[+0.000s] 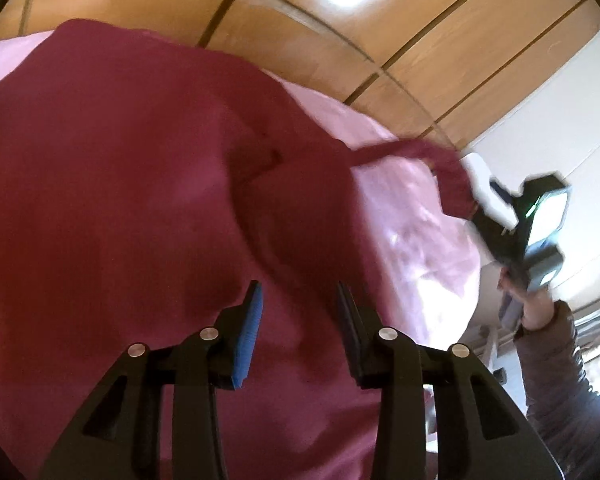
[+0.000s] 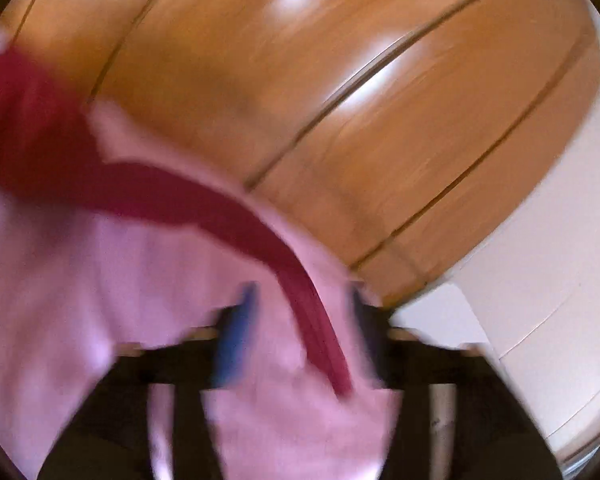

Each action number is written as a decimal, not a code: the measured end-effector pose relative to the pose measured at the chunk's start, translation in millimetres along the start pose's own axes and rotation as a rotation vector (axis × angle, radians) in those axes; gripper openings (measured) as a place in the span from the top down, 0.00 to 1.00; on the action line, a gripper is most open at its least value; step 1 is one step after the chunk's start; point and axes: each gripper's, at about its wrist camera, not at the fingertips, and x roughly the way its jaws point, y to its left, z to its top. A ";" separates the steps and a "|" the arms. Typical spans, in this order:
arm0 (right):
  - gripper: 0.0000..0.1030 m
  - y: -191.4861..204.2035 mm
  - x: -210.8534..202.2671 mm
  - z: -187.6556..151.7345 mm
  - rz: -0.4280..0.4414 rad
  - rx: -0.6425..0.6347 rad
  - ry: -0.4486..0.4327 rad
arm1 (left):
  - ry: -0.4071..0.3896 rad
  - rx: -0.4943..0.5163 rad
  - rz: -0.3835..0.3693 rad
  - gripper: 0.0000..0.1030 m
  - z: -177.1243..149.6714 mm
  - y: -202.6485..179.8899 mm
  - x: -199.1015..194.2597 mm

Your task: Fold small clothes

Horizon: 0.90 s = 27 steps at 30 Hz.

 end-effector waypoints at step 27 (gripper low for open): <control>0.89 -99.3 203.4 -68.9 0.438 1.071 0.411 | 0.082 0.065 0.038 0.59 -54.7 -2.1 2.1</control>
